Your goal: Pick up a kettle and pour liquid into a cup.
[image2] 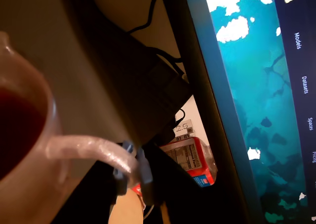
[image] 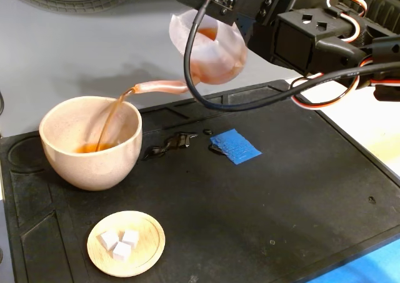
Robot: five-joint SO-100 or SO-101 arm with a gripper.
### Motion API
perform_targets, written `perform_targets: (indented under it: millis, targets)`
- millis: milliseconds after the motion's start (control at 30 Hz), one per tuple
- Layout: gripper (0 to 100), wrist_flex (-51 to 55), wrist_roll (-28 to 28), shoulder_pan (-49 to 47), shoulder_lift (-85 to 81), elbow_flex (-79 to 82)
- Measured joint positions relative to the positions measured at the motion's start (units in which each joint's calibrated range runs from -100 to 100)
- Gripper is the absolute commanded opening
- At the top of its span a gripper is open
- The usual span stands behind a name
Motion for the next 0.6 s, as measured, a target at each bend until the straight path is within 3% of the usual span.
perform_targets:
  millis: [600]
  targets:
    - [1,0.00,0.00,-0.68,0.00,0.00]
